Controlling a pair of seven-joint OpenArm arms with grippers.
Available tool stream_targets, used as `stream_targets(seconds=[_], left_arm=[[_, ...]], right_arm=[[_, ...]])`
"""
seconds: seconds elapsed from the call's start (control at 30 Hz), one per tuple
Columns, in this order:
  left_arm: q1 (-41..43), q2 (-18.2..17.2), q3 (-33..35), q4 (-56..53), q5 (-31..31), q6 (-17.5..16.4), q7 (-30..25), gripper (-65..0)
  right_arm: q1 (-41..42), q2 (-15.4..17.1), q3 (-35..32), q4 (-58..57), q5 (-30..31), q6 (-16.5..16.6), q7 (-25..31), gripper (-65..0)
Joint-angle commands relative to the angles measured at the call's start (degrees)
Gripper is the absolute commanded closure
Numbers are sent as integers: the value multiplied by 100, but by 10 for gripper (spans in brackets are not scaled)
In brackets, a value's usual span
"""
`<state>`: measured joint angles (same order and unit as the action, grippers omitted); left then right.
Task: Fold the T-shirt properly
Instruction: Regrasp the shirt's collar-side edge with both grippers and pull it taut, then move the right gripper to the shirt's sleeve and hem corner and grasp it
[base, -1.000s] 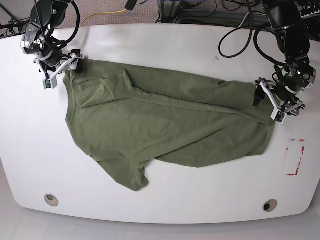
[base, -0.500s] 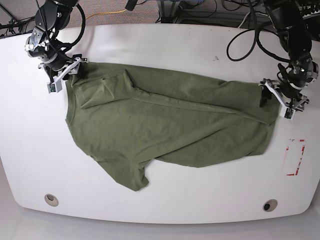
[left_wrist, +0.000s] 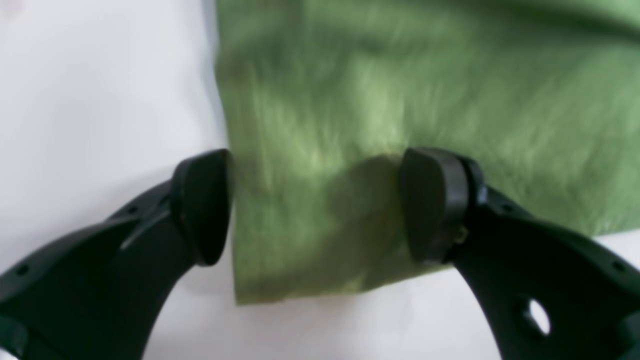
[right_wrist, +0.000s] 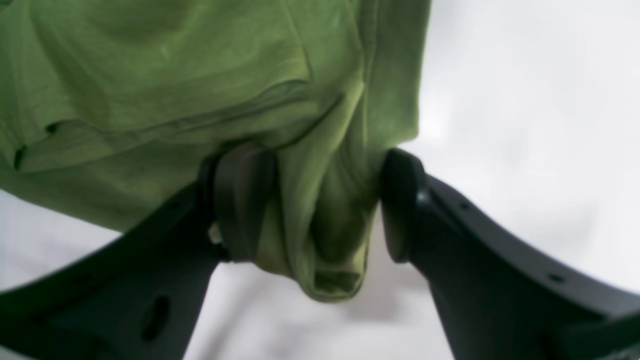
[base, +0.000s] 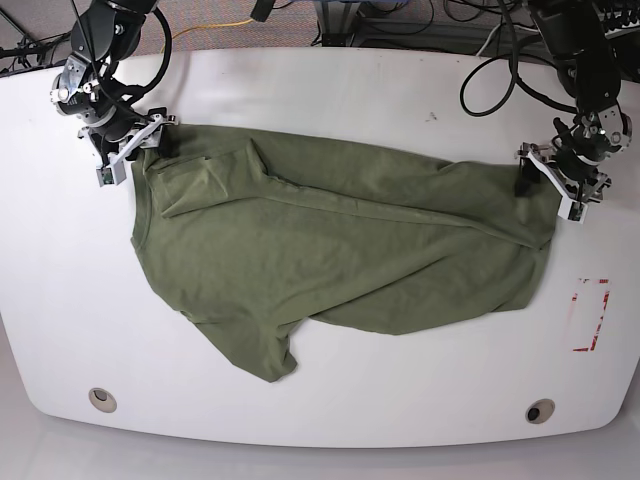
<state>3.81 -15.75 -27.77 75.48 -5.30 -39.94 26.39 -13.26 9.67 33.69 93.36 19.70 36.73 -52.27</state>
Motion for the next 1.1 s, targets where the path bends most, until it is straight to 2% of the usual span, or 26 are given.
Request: stream_targets(seconds=[0.0,0.17,0.23,0.33,0.4,0.5,0.63,0.73,0.9,1.07], left_arm=[[-61,-100,-14,-124,86,-6,55,-479],[-25,-100,-23,-203,77,-6,55,-476],[-8,-100,-32,-194,77,-6,55,-458],[89,-100,-32,-194,77,-6,55,-304],[186,-100,-32,-194,77,-6,126,-142],[309,-100,-41,-133,77,-6,477,0],[783,-56,-357,482,68,-6,829,0],[1205,225,-603,1089,77,-6,1040,0],[1944,489,-893,2047,77,-6,1515,0],[2533,709,-1034,2610,77,-6,1567,0]], right_arm=[[-24,39,-7,22,-58,41,-166,-350],[-24,39,-7,31,-58,41,-166,-346],[-33,22,-7,48,-58,41,-166,-306],[-59,22,-7,48,-58,41,-175,-133],[-147,22,-7,75,-58,41,-175,-25],[-288,39,2,242,-58,41,-219,-8],[-595,39,11,699,-58,41,-430,-8],[-859,31,11,1024,-58,41,-544,-8],[-1211,39,11,1226,-58,41,-623,-8],[-1378,48,20,1226,-85,41,-623,-8]])
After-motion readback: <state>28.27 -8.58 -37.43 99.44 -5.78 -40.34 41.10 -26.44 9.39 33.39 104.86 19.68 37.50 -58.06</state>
